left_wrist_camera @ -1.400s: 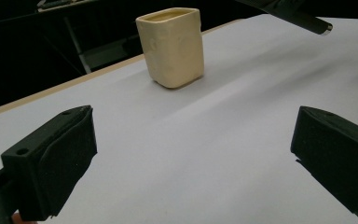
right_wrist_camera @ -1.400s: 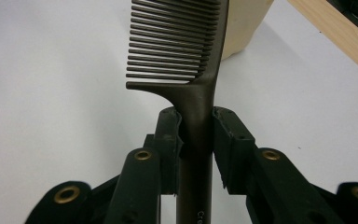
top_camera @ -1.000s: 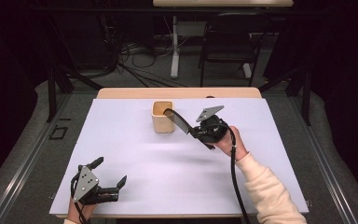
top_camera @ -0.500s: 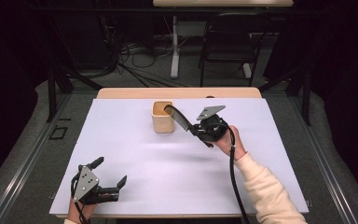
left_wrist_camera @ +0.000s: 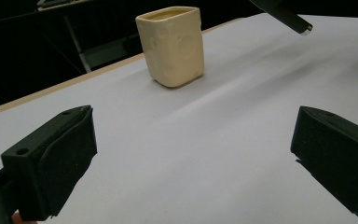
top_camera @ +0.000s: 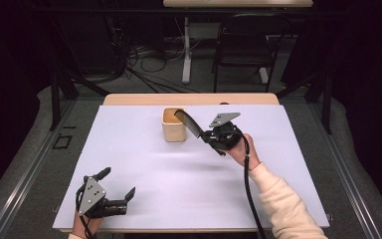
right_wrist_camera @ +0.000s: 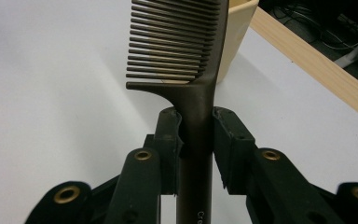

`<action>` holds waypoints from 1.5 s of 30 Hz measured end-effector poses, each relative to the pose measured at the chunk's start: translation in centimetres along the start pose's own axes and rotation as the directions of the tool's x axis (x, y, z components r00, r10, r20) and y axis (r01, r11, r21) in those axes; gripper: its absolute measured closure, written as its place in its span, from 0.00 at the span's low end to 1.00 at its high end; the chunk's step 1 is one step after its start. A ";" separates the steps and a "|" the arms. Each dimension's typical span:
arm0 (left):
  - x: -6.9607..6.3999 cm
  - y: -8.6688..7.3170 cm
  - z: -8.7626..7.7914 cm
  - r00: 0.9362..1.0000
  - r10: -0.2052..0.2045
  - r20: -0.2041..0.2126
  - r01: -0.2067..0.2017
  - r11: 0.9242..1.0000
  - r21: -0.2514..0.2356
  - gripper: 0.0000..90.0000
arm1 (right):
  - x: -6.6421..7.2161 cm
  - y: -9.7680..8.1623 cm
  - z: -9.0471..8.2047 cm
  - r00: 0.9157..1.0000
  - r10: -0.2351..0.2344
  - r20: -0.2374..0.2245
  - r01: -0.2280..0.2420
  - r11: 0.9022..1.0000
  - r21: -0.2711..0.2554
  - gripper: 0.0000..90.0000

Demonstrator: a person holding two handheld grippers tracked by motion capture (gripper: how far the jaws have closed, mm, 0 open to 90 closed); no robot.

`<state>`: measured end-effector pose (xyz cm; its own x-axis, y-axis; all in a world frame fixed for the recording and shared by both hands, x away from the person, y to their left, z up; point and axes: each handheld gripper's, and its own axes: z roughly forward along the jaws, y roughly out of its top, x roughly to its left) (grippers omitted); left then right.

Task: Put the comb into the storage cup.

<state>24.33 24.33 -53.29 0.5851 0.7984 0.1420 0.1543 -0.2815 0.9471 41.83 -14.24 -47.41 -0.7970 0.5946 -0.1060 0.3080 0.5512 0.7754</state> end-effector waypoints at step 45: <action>0.1 0.0 0.0 1.000 -0.004 0.001 0.004 1.000 -0.006 0.00 | -0.7 2.8 0.1 1.000 -0.007 0.024 0.009 0.998 -0.069 0.80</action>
<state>24.40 24.39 -53.27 0.5851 0.7992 0.1376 0.1520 -0.2748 0.9494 43.30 -12.99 -45.23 -0.7868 0.6042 -0.1263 0.2644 0.5147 0.8156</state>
